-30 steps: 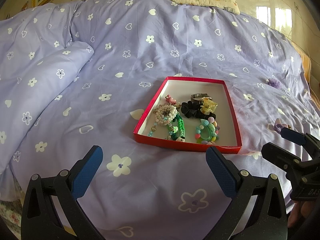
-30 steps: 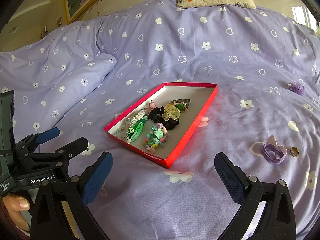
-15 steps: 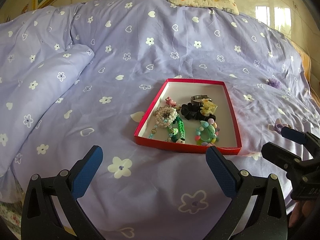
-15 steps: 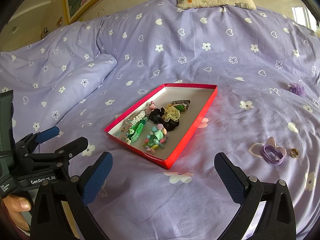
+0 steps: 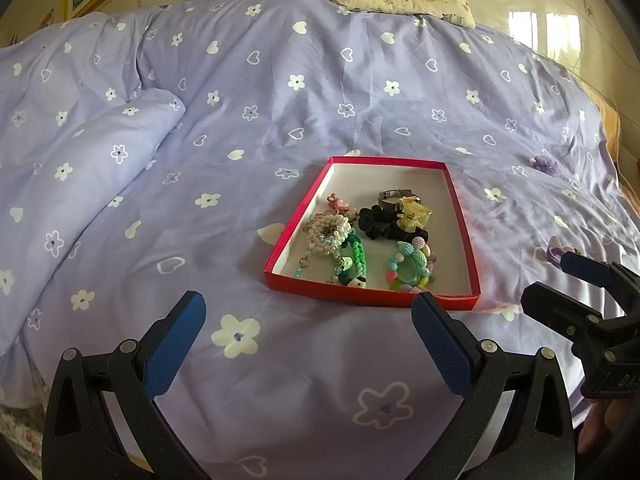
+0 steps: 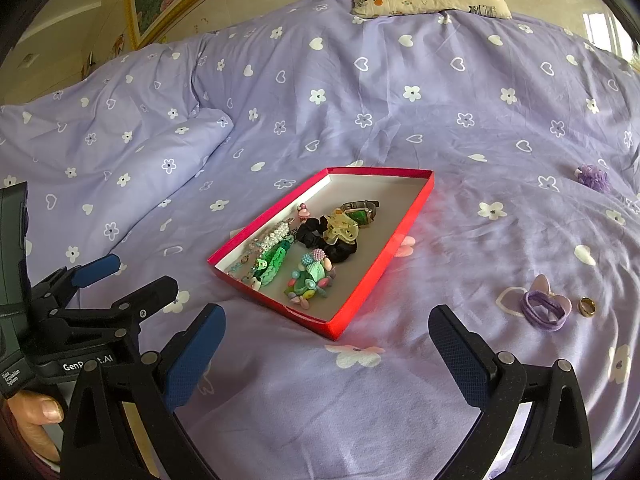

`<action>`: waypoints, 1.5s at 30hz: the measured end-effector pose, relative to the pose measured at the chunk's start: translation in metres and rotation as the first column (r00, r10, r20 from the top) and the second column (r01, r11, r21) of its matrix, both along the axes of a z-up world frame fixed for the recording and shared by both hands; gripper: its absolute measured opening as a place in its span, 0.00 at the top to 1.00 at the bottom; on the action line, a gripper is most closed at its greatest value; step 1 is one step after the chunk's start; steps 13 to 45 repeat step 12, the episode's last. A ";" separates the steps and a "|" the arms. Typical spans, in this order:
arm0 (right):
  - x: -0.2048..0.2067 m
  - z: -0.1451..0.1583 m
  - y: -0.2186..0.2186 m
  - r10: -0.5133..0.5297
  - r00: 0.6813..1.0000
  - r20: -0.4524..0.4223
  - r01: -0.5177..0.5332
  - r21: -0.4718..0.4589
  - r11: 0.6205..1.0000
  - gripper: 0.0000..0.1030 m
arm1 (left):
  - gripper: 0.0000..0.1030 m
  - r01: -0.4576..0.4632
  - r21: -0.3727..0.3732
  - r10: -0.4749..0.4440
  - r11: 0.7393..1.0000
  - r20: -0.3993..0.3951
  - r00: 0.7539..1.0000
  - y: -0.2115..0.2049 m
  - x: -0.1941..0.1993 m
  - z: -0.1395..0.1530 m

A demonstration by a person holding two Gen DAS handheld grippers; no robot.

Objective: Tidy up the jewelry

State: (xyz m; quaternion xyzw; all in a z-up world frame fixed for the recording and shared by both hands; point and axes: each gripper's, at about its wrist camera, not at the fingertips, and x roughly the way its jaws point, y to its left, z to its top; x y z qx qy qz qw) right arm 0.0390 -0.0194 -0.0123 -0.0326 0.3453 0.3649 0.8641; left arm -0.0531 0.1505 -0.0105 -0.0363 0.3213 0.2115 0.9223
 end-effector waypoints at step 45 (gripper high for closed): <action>0.002 0.000 -0.001 -0.001 1.000 -0.007 0.001 -0.002 1.000 0.00 | 0.00 0.007 -0.013 -0.007 1.000 -0.007 1.000 0.000 0.003 -0.004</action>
